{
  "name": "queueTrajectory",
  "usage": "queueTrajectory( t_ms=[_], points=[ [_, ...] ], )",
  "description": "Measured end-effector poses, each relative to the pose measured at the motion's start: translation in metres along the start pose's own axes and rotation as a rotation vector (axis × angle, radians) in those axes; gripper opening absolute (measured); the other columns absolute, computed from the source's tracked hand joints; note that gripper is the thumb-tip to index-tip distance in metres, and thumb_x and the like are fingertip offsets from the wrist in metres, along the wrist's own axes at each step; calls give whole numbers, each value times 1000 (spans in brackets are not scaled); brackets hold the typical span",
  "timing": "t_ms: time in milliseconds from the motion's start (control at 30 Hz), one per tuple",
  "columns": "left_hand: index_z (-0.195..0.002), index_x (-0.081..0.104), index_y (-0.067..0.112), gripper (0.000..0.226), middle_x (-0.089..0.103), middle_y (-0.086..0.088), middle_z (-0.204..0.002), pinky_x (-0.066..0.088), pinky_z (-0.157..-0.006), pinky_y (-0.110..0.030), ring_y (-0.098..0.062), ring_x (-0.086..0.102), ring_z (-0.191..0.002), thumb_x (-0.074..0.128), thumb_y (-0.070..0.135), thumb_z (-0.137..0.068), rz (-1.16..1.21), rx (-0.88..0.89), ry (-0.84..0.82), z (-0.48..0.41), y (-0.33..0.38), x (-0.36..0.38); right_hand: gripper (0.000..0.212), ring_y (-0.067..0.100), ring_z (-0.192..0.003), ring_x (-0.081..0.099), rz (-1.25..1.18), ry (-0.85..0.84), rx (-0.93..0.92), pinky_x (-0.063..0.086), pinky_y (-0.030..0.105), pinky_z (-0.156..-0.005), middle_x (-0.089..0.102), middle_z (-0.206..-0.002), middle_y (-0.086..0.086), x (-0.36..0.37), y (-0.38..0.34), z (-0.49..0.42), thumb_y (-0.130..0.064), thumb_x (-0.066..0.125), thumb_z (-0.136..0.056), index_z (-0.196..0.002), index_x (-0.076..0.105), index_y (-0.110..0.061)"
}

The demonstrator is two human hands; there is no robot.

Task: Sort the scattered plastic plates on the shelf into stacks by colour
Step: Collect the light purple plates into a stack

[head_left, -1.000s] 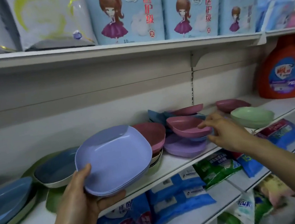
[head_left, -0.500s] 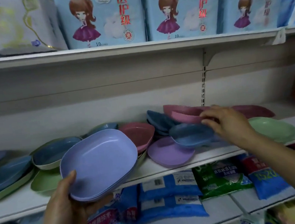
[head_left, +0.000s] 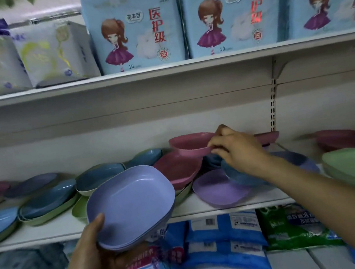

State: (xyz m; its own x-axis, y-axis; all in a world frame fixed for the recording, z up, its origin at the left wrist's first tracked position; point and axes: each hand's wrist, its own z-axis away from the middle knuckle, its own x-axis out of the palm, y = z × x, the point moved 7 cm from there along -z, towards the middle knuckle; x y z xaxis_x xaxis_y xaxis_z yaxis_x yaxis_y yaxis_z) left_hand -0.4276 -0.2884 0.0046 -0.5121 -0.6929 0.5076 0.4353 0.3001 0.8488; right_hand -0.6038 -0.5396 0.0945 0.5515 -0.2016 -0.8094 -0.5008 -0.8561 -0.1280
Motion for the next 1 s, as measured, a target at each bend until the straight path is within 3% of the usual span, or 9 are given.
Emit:
queueTrajectory(
  t_ms=[200, 333, 400, 467, 567, 700, 800, 900, 1000],
  points=[
    [-133, 47, 13, 40, 59, -12, -115, 54, -39, -35, -35, 61, -81, 45, 30, -97, -42, 29, 13, -11, 10, -9, 22, 23, -97, 58, 114, -177, -111, 38, 30, -60, 49, -120, -1, 49, -47, -29, -32, 53, -95, -112, 66, -27],
    [-124, 52, 15, 31, 62, -10, -108, 54, -40, -36, -34, 67, -74, 45, 28, -98, -57, 15, -26, -13, 6, -8, 35, 17, -99, 56, 45, -123, -113, 48, 34, -66, 47, -121, -4, 37, -39, -5, -44, 47, -96, -128, 56, -31],
    [-113, 57, 16, 23, 61, -11, -111, 55, -41, -37, -35, 64, -82, 45, 28, -97, -66, 5, -25, -14, 1, -10, 41, 10, -83, 55, 39, -73, -151, 41, 30, -56, 51, -101, -9, 25, -38, 25, -56, 36, -95, -109, 64, -30],
    [-111, 57, 16, 22, 60, -11, -113, 55, -42, -38, -36, 62, -87, 46, 28, -97, -69, -6, -27, -15, -5, -11, 60, 8, -59, 51, 110, 51, -131, 34, 27, -45, 46, -71, -15, 14, -33, 61, -65, 21, -94, -72, 62, -28],
    [-122, 54, 16, 31, 64, -10, -110, 55, -42, -39, -37, 64, -82, 45, 30, -96, -63, -38, -51, -15, -16, -12, 65, 7, -46, 50, -8, 98, 233, 40, 30, -45, 49, -48, -11, 11, -6, 99, -68, 17, -93, -54, 49, -26],
    [-130, 55, 17, 40, 63, -13, -124, 58, -51, -42, -35, 70, -80, 46, 33, -94, -96, -61, -88, -13, -31, -13, 73, 15, -35, 46, -665, -364, 909, 33, 21, -41, 62, -48, 9, 57, 16, 128, -66, 32, -91, -77, 65, -4],
    [-128, 55, 19, 38, 62, -11, -126, 59, -53, -45, -38, 67, -92, 47, 33, -94, -117, -69, -93, -10, -38, -10, 65, 18, -34, 45, -779, -370, 1010, 25, 18, -36, 63, -52, 15, 71, 13, 124, -61, 43, -92, -83, 63, 0],
    [-118, 59, 22, 28, 65, -6, -118, 57, -49, -42, -34, 68, -87, 47, 32, -95, -133, -66, -113, -3, -42, -4, 34, 15, -29, 42, -756, -353, 996, 22, 17, -35, 60, -50, 13, 71, 10, 117, -32, 53, -92, -80, 61, -2],
    [-121, 57, 21, 31, 63, -6, -118, 56, -47, -41, -38, 66, -92, 48, 33, -94, -156, -73, -93, 0, -46, -7, 23, 15, -30, 40, -749, -387, 1008, 23, 16, -36, 58, -47, 10, 63, 16, 121, -19, 49, -88, -77, 61, -3]
  ],
)
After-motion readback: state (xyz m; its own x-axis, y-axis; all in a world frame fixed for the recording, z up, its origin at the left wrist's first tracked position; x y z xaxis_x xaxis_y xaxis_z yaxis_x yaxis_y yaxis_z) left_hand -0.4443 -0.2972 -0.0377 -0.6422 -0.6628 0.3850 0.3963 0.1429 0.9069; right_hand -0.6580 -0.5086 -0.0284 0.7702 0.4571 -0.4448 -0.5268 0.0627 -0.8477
